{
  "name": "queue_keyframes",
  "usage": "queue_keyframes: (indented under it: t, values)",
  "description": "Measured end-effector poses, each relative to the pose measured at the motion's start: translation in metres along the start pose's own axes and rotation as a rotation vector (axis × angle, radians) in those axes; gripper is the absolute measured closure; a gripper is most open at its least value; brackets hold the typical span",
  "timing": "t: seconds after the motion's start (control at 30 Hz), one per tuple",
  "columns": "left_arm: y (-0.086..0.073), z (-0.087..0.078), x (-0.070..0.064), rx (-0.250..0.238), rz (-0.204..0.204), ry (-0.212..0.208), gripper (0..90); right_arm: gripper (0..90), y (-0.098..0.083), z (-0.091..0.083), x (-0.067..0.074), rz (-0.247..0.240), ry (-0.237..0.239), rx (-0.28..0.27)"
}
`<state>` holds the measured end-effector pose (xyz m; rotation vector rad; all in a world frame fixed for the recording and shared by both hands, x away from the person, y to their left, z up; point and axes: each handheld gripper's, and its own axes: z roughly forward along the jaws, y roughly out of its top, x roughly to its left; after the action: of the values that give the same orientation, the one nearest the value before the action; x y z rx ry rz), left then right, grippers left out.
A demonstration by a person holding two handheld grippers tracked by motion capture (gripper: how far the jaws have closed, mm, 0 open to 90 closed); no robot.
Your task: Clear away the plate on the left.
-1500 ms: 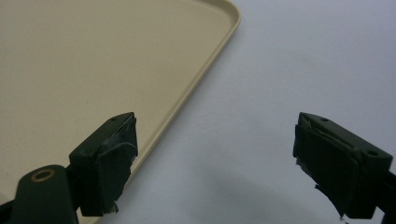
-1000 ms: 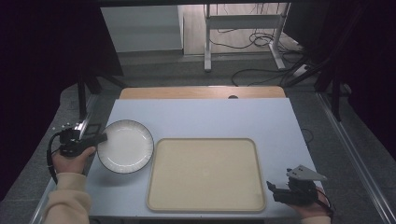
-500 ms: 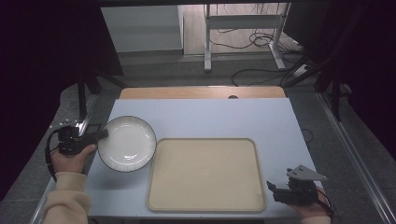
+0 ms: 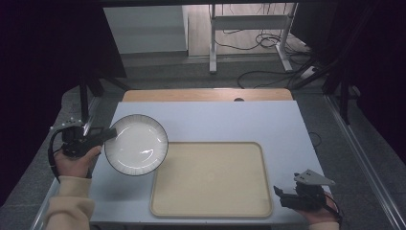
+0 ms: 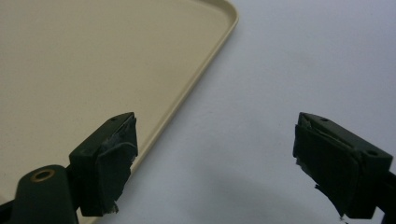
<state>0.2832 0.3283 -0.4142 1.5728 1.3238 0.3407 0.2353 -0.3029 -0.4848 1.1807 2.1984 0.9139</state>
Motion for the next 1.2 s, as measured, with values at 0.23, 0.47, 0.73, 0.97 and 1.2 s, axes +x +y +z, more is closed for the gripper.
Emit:
queue_keyframes:
  t: [0.23,0.47,0.73,0.97,1.2]
  values:
    - [0.001,0.006,-0.011,0.004,0.019,-0.026,83.2,14.0,0.000,0.000,0.000,0.000,0.000,0.001]
    - [0.002,0.010,-0.024,0.008,0.036,-0.052,83.3,14.0,0.000,0.000,0.000,0.001,0.000,0.003]
    - [0.000,0.021,-0.039,0.026,0.063,-0.074,83.2,14.0,0.000,0.001,0.000,0.003,-0.004,0.007]
    - [-0.002,0.029,-0.049,0.046,0.083,-0.091,83.2,14.0,0.000,0.001,-0.001,0.005,0.002,0.011]
    - [-0.004,0.036,-0.058,0.056,0.099,-0.101,83.2,14.0,0.000,0.002,0.000,0.003,0.005,0.011]
